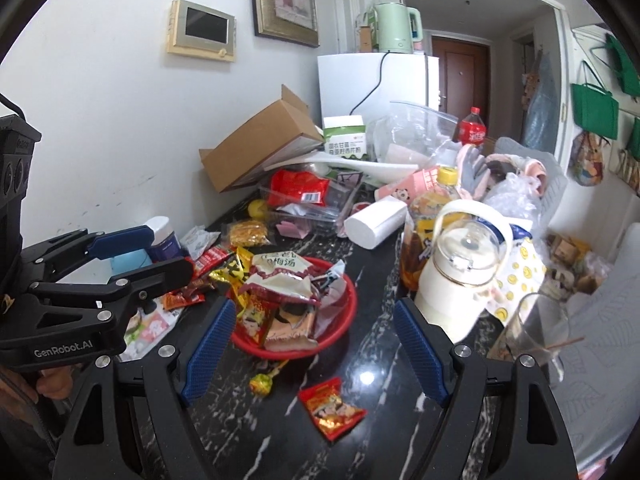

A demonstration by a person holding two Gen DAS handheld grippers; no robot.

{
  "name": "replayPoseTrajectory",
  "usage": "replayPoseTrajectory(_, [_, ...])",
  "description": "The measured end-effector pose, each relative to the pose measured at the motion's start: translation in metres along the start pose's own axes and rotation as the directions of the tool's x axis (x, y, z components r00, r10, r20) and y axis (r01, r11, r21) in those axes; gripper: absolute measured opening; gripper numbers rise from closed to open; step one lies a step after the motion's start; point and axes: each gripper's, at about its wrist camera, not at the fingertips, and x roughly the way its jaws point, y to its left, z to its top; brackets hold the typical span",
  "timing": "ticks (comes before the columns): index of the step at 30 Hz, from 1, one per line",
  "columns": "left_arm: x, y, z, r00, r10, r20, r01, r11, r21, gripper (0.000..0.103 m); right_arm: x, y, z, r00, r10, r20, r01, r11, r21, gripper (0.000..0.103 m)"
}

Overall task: Organize snacks
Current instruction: 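Move both open grippers back toward the lollipop and red candy packet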

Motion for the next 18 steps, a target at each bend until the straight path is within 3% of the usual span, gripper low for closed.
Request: replayPoseTrajectory(18, [-0.002,-0.035,-0.046,0.992,-0.095,-0.086,0.098,0.995,0.028,0.067,-0.028,-0.012,-0.056,0.998,-0.05,-0.044,0.055,0.993,0.104,0.082])
